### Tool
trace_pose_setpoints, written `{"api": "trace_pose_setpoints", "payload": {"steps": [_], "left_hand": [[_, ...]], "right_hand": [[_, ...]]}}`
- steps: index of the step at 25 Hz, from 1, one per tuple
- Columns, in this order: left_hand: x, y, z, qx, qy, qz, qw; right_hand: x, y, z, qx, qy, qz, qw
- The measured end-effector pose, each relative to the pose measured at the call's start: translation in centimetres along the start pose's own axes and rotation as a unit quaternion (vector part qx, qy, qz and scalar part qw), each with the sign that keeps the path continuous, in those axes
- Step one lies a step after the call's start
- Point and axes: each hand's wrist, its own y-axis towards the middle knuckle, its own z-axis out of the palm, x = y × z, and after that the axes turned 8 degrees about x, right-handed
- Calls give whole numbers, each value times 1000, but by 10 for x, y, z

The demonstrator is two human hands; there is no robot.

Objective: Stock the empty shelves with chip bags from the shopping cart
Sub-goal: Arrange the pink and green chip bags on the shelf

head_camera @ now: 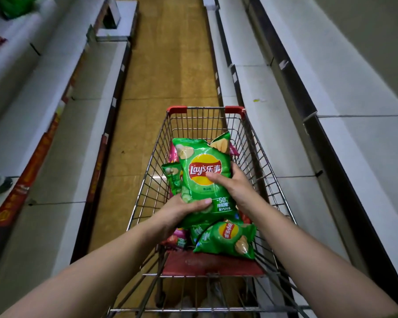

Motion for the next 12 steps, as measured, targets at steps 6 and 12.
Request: {"api": "trace_pose_setpoints", "payload": {"steps": [6,12], "left_hand": [[-20,0,9,11,-5,34,999],[2,12,-8,-81,12,20,996]], "right_hand": [[5,-11,-16,13,81,-38,996],[-84,37,-60,-43,-150,123,980]]}}
